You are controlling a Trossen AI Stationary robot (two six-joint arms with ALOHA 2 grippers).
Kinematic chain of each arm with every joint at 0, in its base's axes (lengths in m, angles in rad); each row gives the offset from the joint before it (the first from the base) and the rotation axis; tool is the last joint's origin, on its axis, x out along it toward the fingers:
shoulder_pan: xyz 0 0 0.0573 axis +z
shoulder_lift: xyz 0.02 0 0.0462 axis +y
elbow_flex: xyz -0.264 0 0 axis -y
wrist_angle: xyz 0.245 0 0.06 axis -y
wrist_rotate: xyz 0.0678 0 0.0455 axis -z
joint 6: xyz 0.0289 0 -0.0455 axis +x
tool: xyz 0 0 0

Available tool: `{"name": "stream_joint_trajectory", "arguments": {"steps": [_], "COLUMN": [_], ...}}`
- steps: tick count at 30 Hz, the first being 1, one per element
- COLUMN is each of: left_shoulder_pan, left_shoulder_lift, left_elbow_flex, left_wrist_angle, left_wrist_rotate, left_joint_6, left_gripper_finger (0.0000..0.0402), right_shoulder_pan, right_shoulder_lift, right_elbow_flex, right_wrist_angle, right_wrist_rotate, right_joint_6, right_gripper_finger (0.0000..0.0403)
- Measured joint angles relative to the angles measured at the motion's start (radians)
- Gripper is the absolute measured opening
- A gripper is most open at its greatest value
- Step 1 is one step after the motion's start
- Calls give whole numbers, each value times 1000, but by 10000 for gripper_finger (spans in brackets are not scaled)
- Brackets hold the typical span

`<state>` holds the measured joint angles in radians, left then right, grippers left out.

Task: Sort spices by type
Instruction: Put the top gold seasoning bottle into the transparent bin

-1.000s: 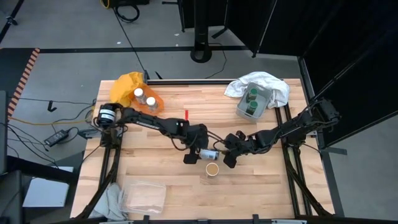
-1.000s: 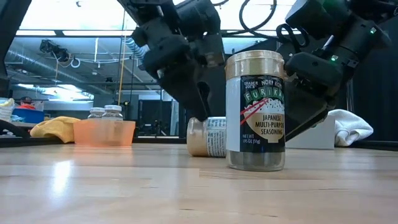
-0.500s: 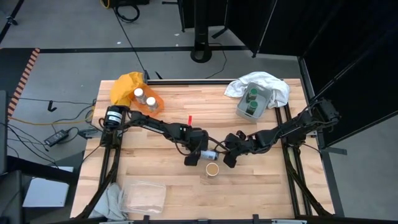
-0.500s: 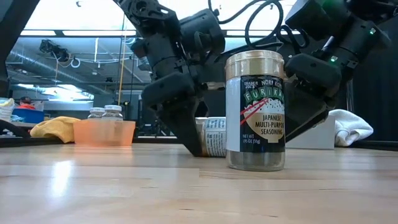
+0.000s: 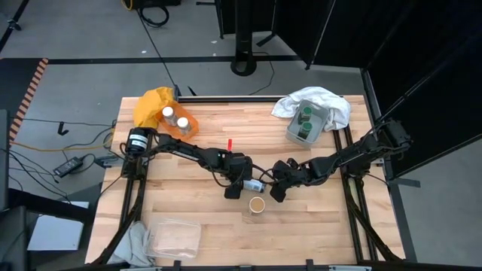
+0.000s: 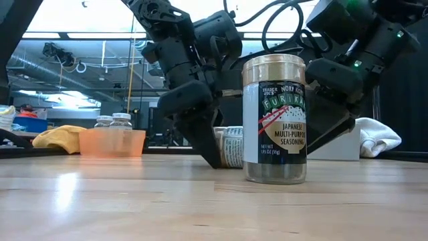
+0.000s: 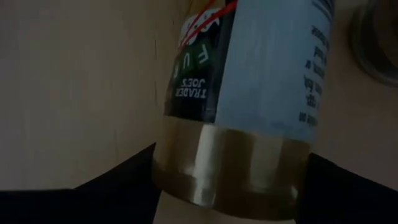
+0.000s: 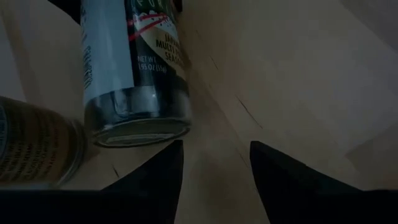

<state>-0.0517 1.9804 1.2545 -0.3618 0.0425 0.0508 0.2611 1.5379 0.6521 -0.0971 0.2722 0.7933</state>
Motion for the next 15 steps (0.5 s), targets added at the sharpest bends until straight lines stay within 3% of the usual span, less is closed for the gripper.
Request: {"name": "stream_joint_trajectory", "arguments": {"steps": [15], "left_shoulder_pan": [21], "left_shoulder_lift": [-120], "left_elbow_flex": [-1], "left_wrist_angle": [-105], "left_wrist_rotate": [-33], "left_joint_6": [-62], "left_gripper_finger": [280], "right_shoulder_pan": [-1], "right_shoulder_lift": [-80], "right_elbow_flex": [1], "right_wrist_angle": [-23], "right_wrist_rotate": [45], "right_joint_6": [-39], "right_gripper_finger": [194]}}
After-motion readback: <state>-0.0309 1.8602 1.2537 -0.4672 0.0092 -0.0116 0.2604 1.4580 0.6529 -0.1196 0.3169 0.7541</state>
